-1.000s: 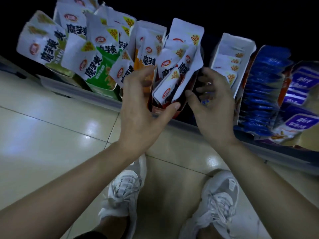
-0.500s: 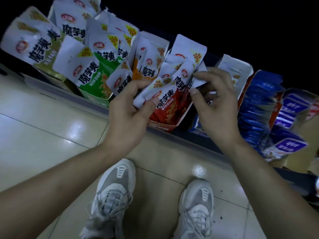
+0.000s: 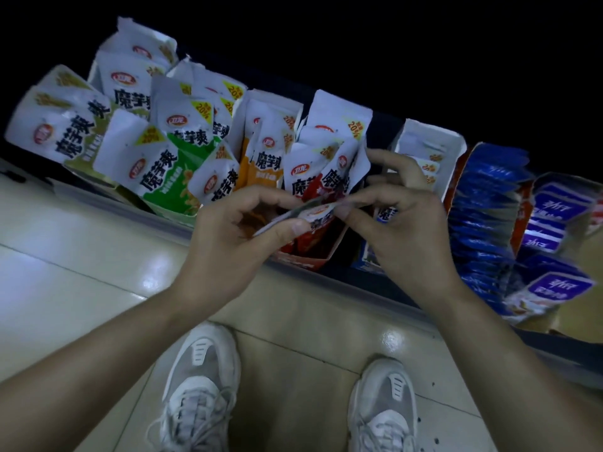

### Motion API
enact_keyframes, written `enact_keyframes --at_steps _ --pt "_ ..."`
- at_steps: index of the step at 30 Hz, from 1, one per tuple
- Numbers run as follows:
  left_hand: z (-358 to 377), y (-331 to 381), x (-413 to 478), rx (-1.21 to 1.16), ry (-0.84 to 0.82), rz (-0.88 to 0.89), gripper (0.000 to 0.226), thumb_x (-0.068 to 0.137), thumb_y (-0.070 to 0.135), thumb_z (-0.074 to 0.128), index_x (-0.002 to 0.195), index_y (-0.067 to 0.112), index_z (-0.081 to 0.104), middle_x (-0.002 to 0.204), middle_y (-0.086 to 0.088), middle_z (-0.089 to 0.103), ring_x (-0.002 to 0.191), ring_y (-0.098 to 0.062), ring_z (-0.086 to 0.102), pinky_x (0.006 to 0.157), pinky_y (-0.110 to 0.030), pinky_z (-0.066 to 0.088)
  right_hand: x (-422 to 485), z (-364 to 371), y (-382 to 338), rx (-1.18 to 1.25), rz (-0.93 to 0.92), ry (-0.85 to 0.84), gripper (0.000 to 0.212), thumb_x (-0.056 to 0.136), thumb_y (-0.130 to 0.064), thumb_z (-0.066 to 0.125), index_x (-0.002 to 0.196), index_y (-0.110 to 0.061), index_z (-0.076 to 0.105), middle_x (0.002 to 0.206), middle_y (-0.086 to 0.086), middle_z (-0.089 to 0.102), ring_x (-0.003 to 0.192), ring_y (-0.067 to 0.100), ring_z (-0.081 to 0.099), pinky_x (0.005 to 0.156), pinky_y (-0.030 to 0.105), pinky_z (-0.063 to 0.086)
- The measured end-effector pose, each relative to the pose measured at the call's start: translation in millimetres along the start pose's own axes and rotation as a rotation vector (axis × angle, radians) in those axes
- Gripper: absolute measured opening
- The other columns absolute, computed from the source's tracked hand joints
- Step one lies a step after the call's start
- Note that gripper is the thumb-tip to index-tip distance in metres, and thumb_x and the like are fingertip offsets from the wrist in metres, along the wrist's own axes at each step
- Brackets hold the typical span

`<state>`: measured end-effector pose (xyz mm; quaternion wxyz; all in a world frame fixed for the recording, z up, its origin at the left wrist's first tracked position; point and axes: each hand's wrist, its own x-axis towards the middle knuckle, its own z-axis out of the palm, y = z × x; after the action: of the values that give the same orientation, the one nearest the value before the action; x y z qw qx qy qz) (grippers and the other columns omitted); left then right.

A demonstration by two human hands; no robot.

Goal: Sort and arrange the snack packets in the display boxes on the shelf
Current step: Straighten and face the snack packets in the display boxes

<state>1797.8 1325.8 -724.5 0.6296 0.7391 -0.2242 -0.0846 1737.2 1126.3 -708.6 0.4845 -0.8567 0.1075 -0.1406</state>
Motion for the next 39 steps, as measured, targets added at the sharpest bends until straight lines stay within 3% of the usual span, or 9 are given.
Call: enact_keyframes --at_steps 6,9,13,18,20,26,30,33,39 --pt "-4 3 16 0.206 0.080 0.098 0.030 0.093 0.025 0.073 0.121 0.021 0.064 0.104 -0.004 0.062 0.098 -0.020 0.064 0.081 -0.038 0.056 10 -11 -10 0.148 -0.006 0.194 0.008 0.097 -0.019 0.064 0.104 -0.018 0.067 0.108 -0.005 0.069 0.094 0.009 0.066 0.076 0.033 0.057" --pt "1 8 28 0.308 0.064 0.154 0.049 0.094 0.036 0.070 0.138 0.018 0.055 0.128 0.000 0.057 0.122 -0.023 0.055 0.098 -0.046 0.050 18 -24 -15 0.393 0.070 0.329 0.012 0.101 -0.012 0.055 0.112 -0.013 0.059 0.098 -0.005 0.073 0.082 0.016 0.070 0.062 0.033 0.058" --pt "15 18 49 0.605 -0.105 0.214 0.081 0.083 0.065 0.062 0.148 0.019 0.048 0.151 0.004 0.047 0.140 -0.016 0.037 0.112 -0.024 0.031 28 -44 -14 0.690 0.157 0.503 0.019 0.103 -0.011 0.051 0.121 -0.005 0.053 0.111 0.005 0.069 0.101 0.017 0.069 0.072 0.027 0.058" --pt "31 19 76 0.882 -0.132 0.200 0.098 0.072 0.081 0.050 0.148 0.019 0.047 0.142 -0.001 0.049 0.129 -0.028 0.042 0.104 -0.044 0.040 37 -49 -12 0.824 0.166 0.555 0.020 0.103 -0.009 0.049 0.123 -0.006 0.050 0.120 0.008 0.066 0.114 0.022 0.066 0.084 0.032 0.057" --pt "34 16 80 0.890 -0.100 0.173 0.094 0.070 0.080 0.051 0.144 0.022 0.051 0.130 -0.002 0.050 0.120 -0.029 0.044 0.097 -0.041 0.041 40 -49 -14 0.861 0.162 0.536 0.023 0.103 -0.008 0.049 0.125 -0.004 0.049 0.117 0.007 0.067 0.114 0.023 0.066 0.084 0.033 0.057" --pt "37 2 72 0.828 0.008 0.271 0.037 0.072 0.045 0.066 0.096 0.017 0.065 0.097 0.002 0.049 0.098 -0.027 0.042 0.074 -0.033 0.036 54 -40 -27 0.901 0.086 0.418 0.020 0.100 -0.003 0.052 0.120 -0.003 0.052 0.121 0.012 0.064 0.117 0.026 0.064 0.085 0.032 0.056" --pt "33 -1 66 0.749 0.029 0.306 0.039 0.077 0.039 0.063 0.108 0.018 0.075 0.104 0.008 0.066 0.105 -0.023 0.043 0.083 -0.026 0.036 64 -31 -31 0.911 0.050 0.363 0.015 0.100 0.000 0.051 0.113 -0.004 0.054 0.114 0.008 0.065 0.115 0.025 0.064 0.085 0.033 0.057" --pt "34 -2 59 0.731 0.065 0.363 0.033 0.080 0.034 0.069 0.108 0.018 0.077 0.105 0.008 0.072 0.101 -0.024 0.048 0.083 -0.038 0.046 67 -30 -31 0.884 0.037 0.330 0.014 0.100 0.000 0.052 0.113 -0.004 0.055 0.114 0.008 0.065 0.115 0.025 0.064 0.085 0.034 0.057" --pt "34 -10 53 0.697 0.087 0.414 0.021 0.085 0.024 0.071 0.101 0.012 0.078 0.098 0.005 0.074 0.091 -0.023 0.052 0.076 -0.036 0.048 60 -14 -10 0.535 -0.009 0.301 0.015 0.097 -0.002 0.059 0.110 -0.008 0.063 0.107 0.003 0.071 0.103 0.017 0.070 0.083 0.032 0.059"
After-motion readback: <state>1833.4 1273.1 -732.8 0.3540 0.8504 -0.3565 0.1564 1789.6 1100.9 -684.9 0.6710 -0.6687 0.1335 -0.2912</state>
